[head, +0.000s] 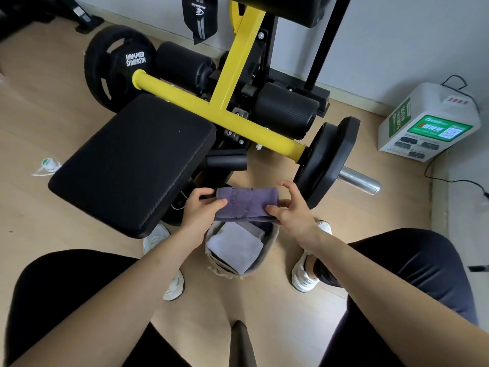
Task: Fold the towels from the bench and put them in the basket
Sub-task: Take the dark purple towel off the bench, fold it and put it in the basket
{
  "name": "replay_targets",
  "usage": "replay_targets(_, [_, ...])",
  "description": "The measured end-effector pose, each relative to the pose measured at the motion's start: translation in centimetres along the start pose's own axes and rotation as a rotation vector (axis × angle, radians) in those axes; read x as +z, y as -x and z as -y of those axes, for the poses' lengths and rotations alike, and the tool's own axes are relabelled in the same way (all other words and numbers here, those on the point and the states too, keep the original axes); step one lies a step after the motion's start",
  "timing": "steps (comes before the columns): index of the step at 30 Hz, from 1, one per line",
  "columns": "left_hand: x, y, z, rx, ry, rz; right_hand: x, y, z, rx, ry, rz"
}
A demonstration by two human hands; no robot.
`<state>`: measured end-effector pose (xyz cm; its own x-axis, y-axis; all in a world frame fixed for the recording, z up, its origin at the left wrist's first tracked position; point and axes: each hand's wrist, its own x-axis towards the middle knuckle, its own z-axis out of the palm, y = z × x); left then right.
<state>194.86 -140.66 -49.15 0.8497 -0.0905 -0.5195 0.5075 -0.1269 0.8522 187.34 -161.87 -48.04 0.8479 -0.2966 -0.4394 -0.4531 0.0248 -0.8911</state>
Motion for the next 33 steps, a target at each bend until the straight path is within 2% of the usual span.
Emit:
replay_targets(5, [1.8, -5.4, 2.5, 0.097, -0.29, 0.038, 0.2, -3.8, -2.9, 0.131, 0.128, 0.033])
replay_targets(9, [3.0, -9.4, 5.5, 0.076, -0.354, 0.094, 0.1, -6.9, -6.2, 0.229, 0.171, 0.029])
replay_targets(14, [4.4, -13.4, 9.4, 0.115, -0.47, 0.211, 0.8, -9.8, -11.3, 0.264, 0.209, -0.08])
replay_targets(17, [5.0, -15.5, 11.6, 0.154, -0.55, 0.209, 1.8, -10.9, -13.8, 0.247, 0.351, -0.102])
replay_targets(20, [5.4, -16.4, 13.0, 0.25, -0.729, 0.188, 2.2, -11.7, -15.6, 0.178, 0.619, -0.075])
replay_targets(23, [5.7, -16.4, 13.6, 0.39, -1.038, 0.212, 2.3, -11.7, -16.2, 0.093, 0.966, -0.054])
replay_targets(25, [5.5, -16.2, 13.8, 0.452, -1.179, 0.203, 2.3, -11.6, -16.5, -0.037, 1.15, -0.096])
replay_targets(26, [5.3, -16.1, 13.9, 0.494, -1.221, 0.184, 2.4, -11.6, -16.7, -0.16, 1.221, -0.11])
replay_targets(29, [4.1, -15.7, 14.2, 0.707, -1.174, 0.178, 2.4, -12.2, -17.8, -0.51, 1.261, 0.054])
replay_targets(31, [3.0, -15.4, 14.2, 0.875, -1.099, 0.301, 2.7, -12.6, -18.6, -0.519, 1.238, 0.159])
replay_targets(33, [1.6, -14.7, 14.4, 0.918, -1.104, 0.476, 3.1, -12.6, -19.1, -0.415, 1.223, 0.204])
